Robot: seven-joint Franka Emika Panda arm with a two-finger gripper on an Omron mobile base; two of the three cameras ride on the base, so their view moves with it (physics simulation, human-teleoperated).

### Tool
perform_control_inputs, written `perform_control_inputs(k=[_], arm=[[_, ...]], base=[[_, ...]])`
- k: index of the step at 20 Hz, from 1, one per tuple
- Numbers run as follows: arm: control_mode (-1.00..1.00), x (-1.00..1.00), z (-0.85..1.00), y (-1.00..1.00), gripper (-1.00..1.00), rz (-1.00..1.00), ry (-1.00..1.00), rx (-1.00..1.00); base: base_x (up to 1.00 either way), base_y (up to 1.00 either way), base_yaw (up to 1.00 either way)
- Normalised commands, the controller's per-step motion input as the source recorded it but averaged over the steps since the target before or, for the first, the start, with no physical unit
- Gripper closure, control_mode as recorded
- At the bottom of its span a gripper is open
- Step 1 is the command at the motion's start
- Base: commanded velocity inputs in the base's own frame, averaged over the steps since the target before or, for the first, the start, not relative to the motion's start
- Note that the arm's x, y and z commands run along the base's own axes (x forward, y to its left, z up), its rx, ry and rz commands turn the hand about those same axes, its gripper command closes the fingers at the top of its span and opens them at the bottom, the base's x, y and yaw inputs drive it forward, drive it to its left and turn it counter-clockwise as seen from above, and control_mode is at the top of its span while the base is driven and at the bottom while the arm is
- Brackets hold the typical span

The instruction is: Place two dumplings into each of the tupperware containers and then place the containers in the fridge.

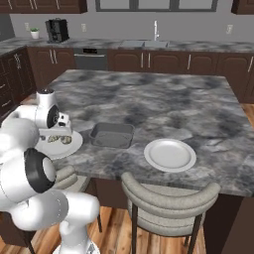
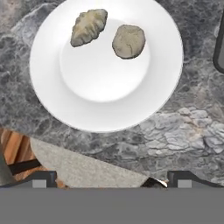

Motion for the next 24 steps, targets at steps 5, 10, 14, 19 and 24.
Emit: perform_control_inputs(k=[5,10,14,19,24], arm=[[-1.00,0.41,-0.55,0.16,-1.00,0.00,0.01,0.00],[-1.00,0.52,-0.31,0.01,-1.00,0.00,0.02,0.00],[-1.00,0.40,-0.24,0.14,-1.00,0.00,0.08,-0.01],[-1.00,0.50,-0.14,0.19,-1.00,0.00,0.02,0.00],[-1.00,0.23,-0.04,0.01,-1.00,0.00,0.05,0.00]], base=[[0.00,0.00,0.00],[0.00,0.00,0.00],[0.00,0.00,0.00],[0.00,0.00,0.00],[0.00,0.00,0.00]])
